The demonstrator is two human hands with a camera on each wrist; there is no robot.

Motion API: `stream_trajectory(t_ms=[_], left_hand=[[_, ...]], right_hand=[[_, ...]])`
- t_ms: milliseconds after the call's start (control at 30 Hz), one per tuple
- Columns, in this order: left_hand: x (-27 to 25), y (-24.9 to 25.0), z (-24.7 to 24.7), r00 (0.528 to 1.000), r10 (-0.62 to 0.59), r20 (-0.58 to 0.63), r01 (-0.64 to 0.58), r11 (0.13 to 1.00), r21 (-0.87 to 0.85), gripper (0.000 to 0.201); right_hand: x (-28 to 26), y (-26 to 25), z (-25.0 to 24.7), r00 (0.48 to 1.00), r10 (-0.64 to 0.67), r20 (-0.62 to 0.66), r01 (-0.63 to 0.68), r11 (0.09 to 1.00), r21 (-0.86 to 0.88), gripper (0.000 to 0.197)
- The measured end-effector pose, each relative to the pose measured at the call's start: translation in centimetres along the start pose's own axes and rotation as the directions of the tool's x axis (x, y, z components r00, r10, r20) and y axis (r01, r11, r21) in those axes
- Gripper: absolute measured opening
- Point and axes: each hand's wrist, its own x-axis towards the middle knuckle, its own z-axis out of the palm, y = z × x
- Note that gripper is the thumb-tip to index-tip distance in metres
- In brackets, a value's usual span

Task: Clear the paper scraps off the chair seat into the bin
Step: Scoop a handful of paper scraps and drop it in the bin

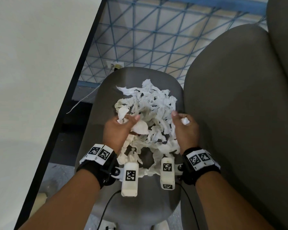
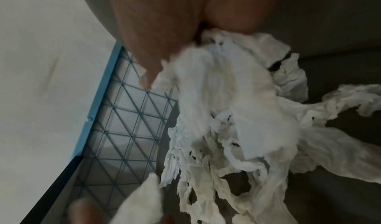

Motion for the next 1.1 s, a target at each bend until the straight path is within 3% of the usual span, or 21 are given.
stream_trajectory(t_ms=[67,100,167,233,333,367,467,533,600,667,733,800,900,933,1000,1100], left_hand=[[0.3,-0.6,-0.1,0.998,-0.056,0.030,0.055,0.998,0.026,0.041],[0.3,-0.7,0.0,0.997,-0.066,0.034,0.066,0.998,0.015,0.034],[0.3,-0.9,0.3,0.994,-0.093,0.056,0.099,0.990,-0.104,0.016],[0.2,-0.6,0.6,0.988,-0.120,0.100,0.141,0.960,-0.244,0.022],[-0.4,0.4,0.7,0.989,-0.095,0.113,0.123,0.953,-0.277,0.007],[-0.4,0.5,0.6,0.993,-0.090,0.083,0.106,0.969,-0.221,0.010],[-0.3,0.9,0.6,0.999,-0.054,0.003,0.054,0.996,-0.065,0.045],[0.0,1.1,0.4,0.997,-0.055,0.046,0.059,0.993,-0.098,0.057],[0.0,1.4,0.2,0.983,-0.066,0.170,0.100,0.975,-0.201,0.068],[0.1,1.4,0.2,0.965,-0.073,0.253,0.159,0.927,-0.338,0.068],[-0.2,1.4,0.1,0.967,-0.093,0.236,0.182,0.903,-0.390,0.048],[-0.8,1.5,0.1,0.979,-0.066,0.191,0.131,0.927,-0.352,0.021],[-1.6,1.7,0.0,0.985,0.013,0.171,0.042,0.948,-0.314,0.018],[-1.9,1.8,0.0,0.985,0.027,0.170,0.029,0.948,-0.316,0.018],[-2.7,2.2,-0.1,0.986,0.025,0.163,0.027,0.950,-0.311,0.021],[-4.3,3.4,-0.4,0.989,0.002,0.146,0.041,0.956,-0.291,0.042]], right_hand=[[0.1,0.0,0.1,0.993,0.045,0.108,-0.046,0.999,0.001,0.020],[0.2,0.1,0.1,0.989,0.066,0.135,-0.066,0.998,-0.011,0.020],[0.4,0.2,0.1,0.986,0.083,0.148,-0.085,0.996,0.002,0.019],[0.6,0.2,0.2,0.988,0.066,0.141,-0.072,0.997,0.038,0.016],[0.8,0.0,0.3,0.995,0.026,0.095,-0.024,0.999,-0.022,0.007],[0.6,-0.4,0.3,0.996,0.029,0.089,-0.026,0.999,-0.031,0.012],[0.1,-1.5,0.1,0.993,0.076,0.089,-0.070,0.995,-0.069,0.049],[0.0,-2.0,0.2,0.979,0.176,0.101,-0.169,0.983,-0.075,0.069],[-0.1,-2.2,0.3,0.964,0.241,0.110,-0.240,0.970,-0.027,0.070],[-0.2,-2.2,0.5,0.967,0.217,0.135,-0.215,0.976,-0.029,0.053],[-0.5,-2.5,0.6,0.975,0.136,0.178,-0.129,0.990,-0.050,0.026],[-0.7,-2.7,0.6,0.974,0.080,0.213,-0.066,0.995,-0.073,0.023],[-1.0,-3.2,0.7,0.974,0.027,0.226,-0.009,0.996,-0.084,0.017],[-1.2,-3.6,0.8,0.975,-0.001,0.222,0.022,0.995,-0.094,0.018],[-1.9,-4.9,0.8,0.972,-0.049,0.228,0.074,0.992,-0.100,0.039],[-3.5,-7.5,0.3,0.975,-0.095,0.200,0.110,0.992,-0.065,0.053]])
